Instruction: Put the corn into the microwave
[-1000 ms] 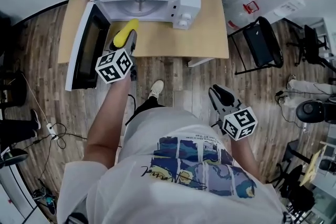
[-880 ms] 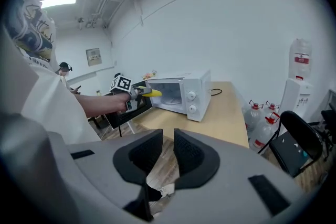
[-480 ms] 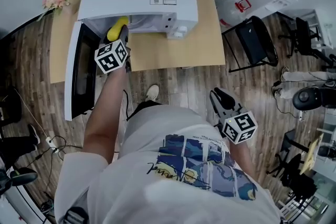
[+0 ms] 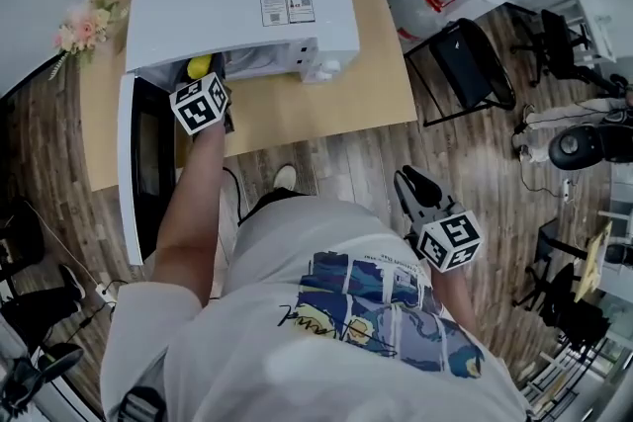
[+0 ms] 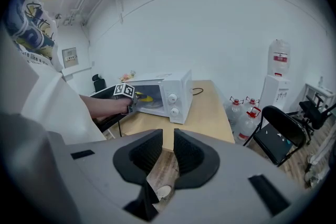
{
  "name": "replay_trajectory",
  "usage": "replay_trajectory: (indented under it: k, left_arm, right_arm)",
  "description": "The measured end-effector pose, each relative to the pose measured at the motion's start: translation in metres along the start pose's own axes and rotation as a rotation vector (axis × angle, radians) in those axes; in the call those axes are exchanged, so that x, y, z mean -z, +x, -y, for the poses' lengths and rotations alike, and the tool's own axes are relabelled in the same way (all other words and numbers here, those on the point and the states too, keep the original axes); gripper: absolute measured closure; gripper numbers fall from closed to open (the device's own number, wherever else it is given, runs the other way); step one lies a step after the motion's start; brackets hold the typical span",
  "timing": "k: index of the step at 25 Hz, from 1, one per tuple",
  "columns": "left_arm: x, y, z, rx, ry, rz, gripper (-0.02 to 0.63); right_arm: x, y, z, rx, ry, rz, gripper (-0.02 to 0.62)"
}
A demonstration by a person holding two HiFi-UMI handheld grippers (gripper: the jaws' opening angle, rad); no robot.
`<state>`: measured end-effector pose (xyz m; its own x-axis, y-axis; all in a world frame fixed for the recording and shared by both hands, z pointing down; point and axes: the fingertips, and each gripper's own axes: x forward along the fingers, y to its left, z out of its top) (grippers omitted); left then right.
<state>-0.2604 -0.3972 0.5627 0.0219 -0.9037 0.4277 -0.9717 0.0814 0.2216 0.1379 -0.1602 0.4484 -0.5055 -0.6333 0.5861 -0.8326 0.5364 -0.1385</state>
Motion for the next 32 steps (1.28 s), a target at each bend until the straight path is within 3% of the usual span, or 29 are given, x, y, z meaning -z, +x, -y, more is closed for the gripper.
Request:
replay_trajectory:
  k: [15,32]
  left_arm:
    - [0.010,0.048,0.003,-0.018,0.153,-0.097,0.354]
    - [0.021,0.069,0.001,-0.080,0.239,-0.195,0.351]
  right_arm:
    - [0.003,0.006,0.004,0.050,0.056,-0.015,0.539]
    - [0.013,0.005,0.007,0.077,0.106,-0.020,0.540]
